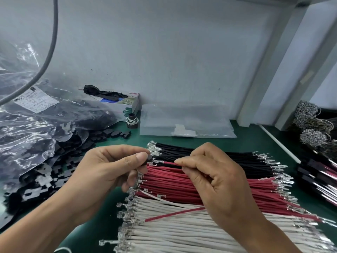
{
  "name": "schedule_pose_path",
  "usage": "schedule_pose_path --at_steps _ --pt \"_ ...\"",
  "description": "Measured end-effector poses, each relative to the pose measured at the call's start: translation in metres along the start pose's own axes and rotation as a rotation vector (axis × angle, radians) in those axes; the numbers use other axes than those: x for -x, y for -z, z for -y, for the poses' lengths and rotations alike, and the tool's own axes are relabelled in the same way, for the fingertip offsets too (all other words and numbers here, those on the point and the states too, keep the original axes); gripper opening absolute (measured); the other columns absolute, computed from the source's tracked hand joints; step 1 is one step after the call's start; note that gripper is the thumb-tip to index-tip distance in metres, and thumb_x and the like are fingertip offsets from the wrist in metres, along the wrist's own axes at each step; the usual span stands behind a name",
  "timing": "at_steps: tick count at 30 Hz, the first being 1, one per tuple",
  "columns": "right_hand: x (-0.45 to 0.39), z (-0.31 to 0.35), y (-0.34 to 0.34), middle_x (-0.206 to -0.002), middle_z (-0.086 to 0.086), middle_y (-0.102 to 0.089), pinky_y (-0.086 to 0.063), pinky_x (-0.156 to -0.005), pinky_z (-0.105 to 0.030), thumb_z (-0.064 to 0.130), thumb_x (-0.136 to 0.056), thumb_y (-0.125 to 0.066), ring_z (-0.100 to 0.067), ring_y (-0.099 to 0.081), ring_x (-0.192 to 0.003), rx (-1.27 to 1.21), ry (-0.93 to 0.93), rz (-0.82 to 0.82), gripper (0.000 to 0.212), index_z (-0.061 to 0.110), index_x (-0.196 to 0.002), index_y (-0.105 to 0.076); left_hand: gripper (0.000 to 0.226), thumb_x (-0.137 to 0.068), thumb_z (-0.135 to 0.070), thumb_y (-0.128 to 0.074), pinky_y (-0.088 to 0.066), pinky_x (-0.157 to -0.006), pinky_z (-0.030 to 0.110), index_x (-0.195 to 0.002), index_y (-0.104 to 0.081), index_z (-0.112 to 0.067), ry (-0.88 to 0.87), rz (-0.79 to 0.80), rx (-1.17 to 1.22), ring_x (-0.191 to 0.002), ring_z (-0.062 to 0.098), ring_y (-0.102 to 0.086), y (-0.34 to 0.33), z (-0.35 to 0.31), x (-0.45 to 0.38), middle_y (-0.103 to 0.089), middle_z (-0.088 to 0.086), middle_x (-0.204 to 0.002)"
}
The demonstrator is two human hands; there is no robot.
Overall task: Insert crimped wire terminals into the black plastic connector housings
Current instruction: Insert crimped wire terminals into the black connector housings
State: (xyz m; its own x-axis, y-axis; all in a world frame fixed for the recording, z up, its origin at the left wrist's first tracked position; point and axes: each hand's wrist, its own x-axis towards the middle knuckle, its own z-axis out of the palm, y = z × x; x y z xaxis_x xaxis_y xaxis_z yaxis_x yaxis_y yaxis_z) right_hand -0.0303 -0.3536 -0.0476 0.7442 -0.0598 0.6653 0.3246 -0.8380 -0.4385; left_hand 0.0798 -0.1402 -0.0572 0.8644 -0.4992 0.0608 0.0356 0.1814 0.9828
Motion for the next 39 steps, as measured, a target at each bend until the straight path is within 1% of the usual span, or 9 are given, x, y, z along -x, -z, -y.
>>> schedule_pose_path --at_steps 5,11,15,21,25,27,32,35,39 --pt "0.0005 0.0045 -0.0011 -0.094 0.016 -0.060 -0.053 -0.073 -0.029 0.024 -0.098 -0.058 -0.011 -0.064 -0.088 -0.014 -0.004 0.013 0.018 0.025 -0.104 -0.075 0.050 -0.061 -0.035 -0.089 -0.045 -0.044 0.022 -0.098 -0.080 -0.002 0.027 0.041 0.045 -0.050 0.018 -0.055 0.0001 -0.0016 0.0007 -0.071 0.024 -0.077" --pt "-0.0009 0.0065 -0.0006 -0.095 0.018 -0.059 -0.052 -0.073 -0.024 0.030 -0.100 -0.053 -0.008 -0.063 -0.089 0.010 -0.009 0.013 0.021 0.026 -0.105 -0.073 0.049 -0.063 -0.033 -0.088 -0.046 -0.044 0.022 -0.097 -0.079 0.001 0.042 0.063 0.078 -0.049 0.018 -0.053 -0.0020 -0.0034 0.0013 -0.068 0.020 -0.073" --pt "-0.0014 0.0090 -0.0031 -0.093 0.014 -0.061 -0.055 -0.067 -0.030 0.031 -0.101 -0.054 -0.007 -0.063 -0.083 0.082 0.054 -0.024 0.022 0.022 -0.104 -0.075 0.049 -0.063 -0.032 -0.088 -0.047 -0.045 0.022 -0.098 -0.079 0.001 0.061 0.072 0.094 -0.051 0.018 -0.054 -0.0014 -0.0039 0.0017 -0.068 0.020 -0.073" --pt "-0.0014 0.0088 -0.0027 -0.091 0.013 -0.060 -0.054 -0.061 -0.028 0.031 -0.100 -0.051 -0.005 -0.061 -0.078 0.132 0.078 -0.032 0.026 0.022 -0.102 -0.075 0.051 -0.062 -0.032 -0.089 -0.047 -0.045 0.022 -0.099 -0.079 0.002 0.089 0.082 0.116 -0.052 0.017 -0.055 -0.0012 -0.0041 0.0018 -0.068 0.018 -0.072" --pt "-0.0025 0.0061 0.0012 -0.087 0.008 -0.060 -0.052 -0.053 -0.030 0.013 -0.096 -0.065 -0.009 -0.058 -0.072 0.254 0.179 0.001 0.014 0.019 -0.102 -0.076 0.050 -0.061 -0.031 -0.089 -0.047 -0.045 0.021 -0.098 -0.079 0.002 0.101 0.080 0.112 -0.052 0.016 -0.056 -0.0017 -0.0048 0.0021 -0.068 0.018 -0.071" --pt "-0.0028 0.0055 0.0034 -0.086 0.005 -0.060 -0.051 -0.050 -0.031 0.003 -0.090 -0.071 -0.013 -0.057 -0.071 0.346 0.228 0.017 0.019 0.016 -0.103 -0.076 0.050 -0.062 -0.032 -0.089 -0.046 -0.044 0.021 -0.099 -0.079 0.001 0.102 0.088 0.094 -0.051 0.016 -0.055 -0.0011 -0.0057 0.0019 -0.068 0.017 -0.071" --pt "-0.0037 0.0083 0.0031 -0.089 0.002 -0.060 -0.047 -0.048 -0.032 -0.003 -0.084 -0.068 -0.017 -0.054 -0.072 0.462 0.328 0.050 0.024 0.013 -0.102 -0.073 0.055 -0.061 -0.038 -0.091 -0.042 -0.043 0.021 -0.098 -0.079 0.000 0.110 0.074 0.004 -0.049 0.016 -0.051 0.0032 -0.0079 0.0009 -0.065 0.014 -0.068" --pt "-0.0041 0.0069 0.0028 -0.087 0.002 -0.060 -0.048 -0.048 -0.031 -0.004 -0.085 -0.071 -0.016 -0.055 -0.071 0.435 0.294 0.027 0.022 0.012 -0.101 -0.073 0.055 -0.059 -0.037 -0.092 -0.043 -0.042 0.020 -0.097 -0.079 0.000 0.140 0.080 0.026 -0.048 0.015 -0.053 0.0017 -0.0071 0.0007 -0.066 0.014 -0.069" --pt "-0.0005 0.0056 -0.0025 -0.089 0.005 -0.061 -0.052 -0.055 -0.032 0.007 -0.095 -0.066 -0.012 -0.059 -0.074 0.252 0.200 -0.003 0.015 0.014 -0.104 -0.075 0.052 -0.060 -0.033 -0.091 -0.045 -0.043 0.021 -0.098 -0.079 0.001 0.153 0.080 0.113 -0.048 0.014 -0.055 0.0003 -0.0058 0.0000 -0.067 0.013 -0.070"
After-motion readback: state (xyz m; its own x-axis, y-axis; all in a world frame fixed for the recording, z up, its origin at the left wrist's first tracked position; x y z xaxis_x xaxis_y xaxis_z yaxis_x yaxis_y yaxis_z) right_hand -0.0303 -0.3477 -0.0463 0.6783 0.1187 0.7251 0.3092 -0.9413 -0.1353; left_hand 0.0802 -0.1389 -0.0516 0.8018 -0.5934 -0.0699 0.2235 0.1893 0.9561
